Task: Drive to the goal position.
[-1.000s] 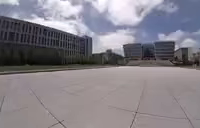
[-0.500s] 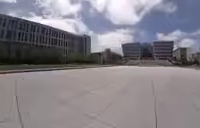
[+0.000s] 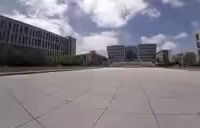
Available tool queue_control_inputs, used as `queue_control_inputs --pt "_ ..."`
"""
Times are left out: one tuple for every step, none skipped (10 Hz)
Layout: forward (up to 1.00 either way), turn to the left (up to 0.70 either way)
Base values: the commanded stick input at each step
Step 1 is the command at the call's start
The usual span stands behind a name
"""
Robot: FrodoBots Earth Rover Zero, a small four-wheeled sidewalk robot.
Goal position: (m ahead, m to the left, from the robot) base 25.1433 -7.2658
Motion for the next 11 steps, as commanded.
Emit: queue_control_inputs --pt "1.0 0.0" --pt "1.0 -0.02" --pt "1.0 -0.06" --pt "1.0 -0.1" --pt "1.0 0.0" --pt "1.0 -0.02" --pt "1.0 -0.08" --pt "1.0 -0.19" --pt "1.0 -0.16" --pt "1.0 0.0" --pt "1.0 -0.09"
